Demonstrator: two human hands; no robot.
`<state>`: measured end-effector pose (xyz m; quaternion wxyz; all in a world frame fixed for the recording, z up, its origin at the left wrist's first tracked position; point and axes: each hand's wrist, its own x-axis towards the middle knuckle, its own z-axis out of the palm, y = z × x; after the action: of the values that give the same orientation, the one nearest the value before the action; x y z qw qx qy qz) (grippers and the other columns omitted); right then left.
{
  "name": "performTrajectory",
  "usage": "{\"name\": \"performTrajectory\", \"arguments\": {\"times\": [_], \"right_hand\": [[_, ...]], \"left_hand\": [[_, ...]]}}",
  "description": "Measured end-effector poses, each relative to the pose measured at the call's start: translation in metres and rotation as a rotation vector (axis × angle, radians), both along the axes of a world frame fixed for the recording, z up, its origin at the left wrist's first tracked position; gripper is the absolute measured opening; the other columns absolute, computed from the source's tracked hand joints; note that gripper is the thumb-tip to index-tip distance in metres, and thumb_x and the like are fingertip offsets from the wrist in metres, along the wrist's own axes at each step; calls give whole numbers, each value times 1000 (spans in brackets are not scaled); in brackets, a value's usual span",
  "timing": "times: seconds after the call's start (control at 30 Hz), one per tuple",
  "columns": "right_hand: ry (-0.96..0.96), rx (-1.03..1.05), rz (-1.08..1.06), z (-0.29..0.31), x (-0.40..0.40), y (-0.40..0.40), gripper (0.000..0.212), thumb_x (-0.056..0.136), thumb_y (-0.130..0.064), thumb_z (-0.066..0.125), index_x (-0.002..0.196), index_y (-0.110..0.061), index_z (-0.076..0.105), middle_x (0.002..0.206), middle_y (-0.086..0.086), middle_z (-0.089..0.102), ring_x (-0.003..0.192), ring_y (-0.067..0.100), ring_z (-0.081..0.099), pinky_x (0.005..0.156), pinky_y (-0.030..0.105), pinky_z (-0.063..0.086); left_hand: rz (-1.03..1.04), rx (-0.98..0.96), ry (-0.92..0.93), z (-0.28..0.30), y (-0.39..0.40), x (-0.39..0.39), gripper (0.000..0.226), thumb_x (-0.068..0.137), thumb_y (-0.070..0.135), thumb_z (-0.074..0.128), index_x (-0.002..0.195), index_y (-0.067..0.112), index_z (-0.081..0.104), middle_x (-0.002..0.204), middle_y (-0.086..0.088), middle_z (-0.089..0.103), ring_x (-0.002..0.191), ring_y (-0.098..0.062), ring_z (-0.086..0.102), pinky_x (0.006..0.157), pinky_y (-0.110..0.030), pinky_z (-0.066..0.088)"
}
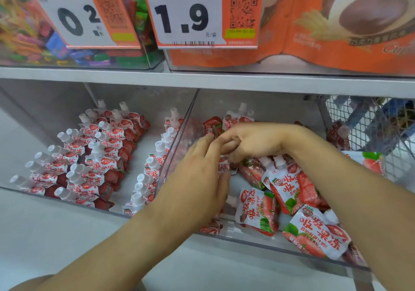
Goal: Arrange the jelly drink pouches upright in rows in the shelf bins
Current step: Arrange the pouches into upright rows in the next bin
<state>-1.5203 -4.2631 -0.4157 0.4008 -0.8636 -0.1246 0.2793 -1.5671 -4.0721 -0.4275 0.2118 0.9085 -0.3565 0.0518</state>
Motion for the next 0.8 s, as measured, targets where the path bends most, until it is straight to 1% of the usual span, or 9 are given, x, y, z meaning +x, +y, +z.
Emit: {"name": "performTrajectory", "arguments": {"times": [0.1,0.17,0.23,0.37,0.47,0.57,0.63,0.7,0.8], "right_hand": [[40,91,-127,-6,4,-14,41,88,4,68,125,-12,63,106,0,76,100,11,71,85,29,57],[16,90,-198,-9,6,-16,45,86,1,72,128,-12,62,112,3,75,102,16,72,86,33,59],[-67,118,-270,-8,9,-20,41,83,3,75,118,-17,66,108,2,76,99,14,73,91,36,58],[-325,112,-345,1,9,-27,34,78,0,80,103,-21,71,99,-1,76,95,12,73,86,27,58],[-477,115,-354,4,5,-21,32,73,-5,85,100,-18,74,93,-4,75,90,8,71,86,25,57],[-636,-188,-224,4,4,-5,36,70,-23,89,103,-25,75,103,-6,71,95,10,66,90,29,52],[-663,-417,-60,1,11,5,58,66,-33,90,119,-25,69,121,2,64,109,19,59,95,35,47],[-575,-645,105,-4,21,13,98,56,-45,92,142,-26,49,147,5,45,131,24,44,109,37,37],[-543,-910,208,-9,35,21,133,36,-66,89,148,-27,29,154,1,34,136,26,36,112,43,26]], "left_hand": [[59,106,12,-3,-10,17,46,88,13,59,133,21,52,120,-3,59,106,-20,54,82,-22,41],[90,176,-68,2,-14,21,26,83,4,60,104,18,66,97,-2,64,89,-20,57,67,-24,40],[98,218,-114,13,-13,18,20,76,-2,57,84,16,58,89,-2,63,84,-23,59,61,-29,39],[33,76,-229,42,14,4,46,56,-16,67,91,14,72,89,0,69,80,-24,67,63,-34,56],[-73,-81,-286,43,50,8,51,64,-20,72,102,15,73,102,0,68,91,-23,65,75,-41,58],[-166,-61,-200,37,76,14,60,75,-12,71,117,29,61,114,8,58,104,-20,59,80,-42,54],[-196,-62,-181,35,82,12,60,76,-9,71,118,32,58,115,9,56,104,-20,58,78,-43,54],[-222,-99,-176,31,84,8,61,74,-12,70,117,30,59,113,8,57,100,-22,60,75,-43,54],[-255,-149,-188,20,85,4,66,68,-16,71,114,30,61,110,11,56,94,-18,61,71,-40,54]]}}
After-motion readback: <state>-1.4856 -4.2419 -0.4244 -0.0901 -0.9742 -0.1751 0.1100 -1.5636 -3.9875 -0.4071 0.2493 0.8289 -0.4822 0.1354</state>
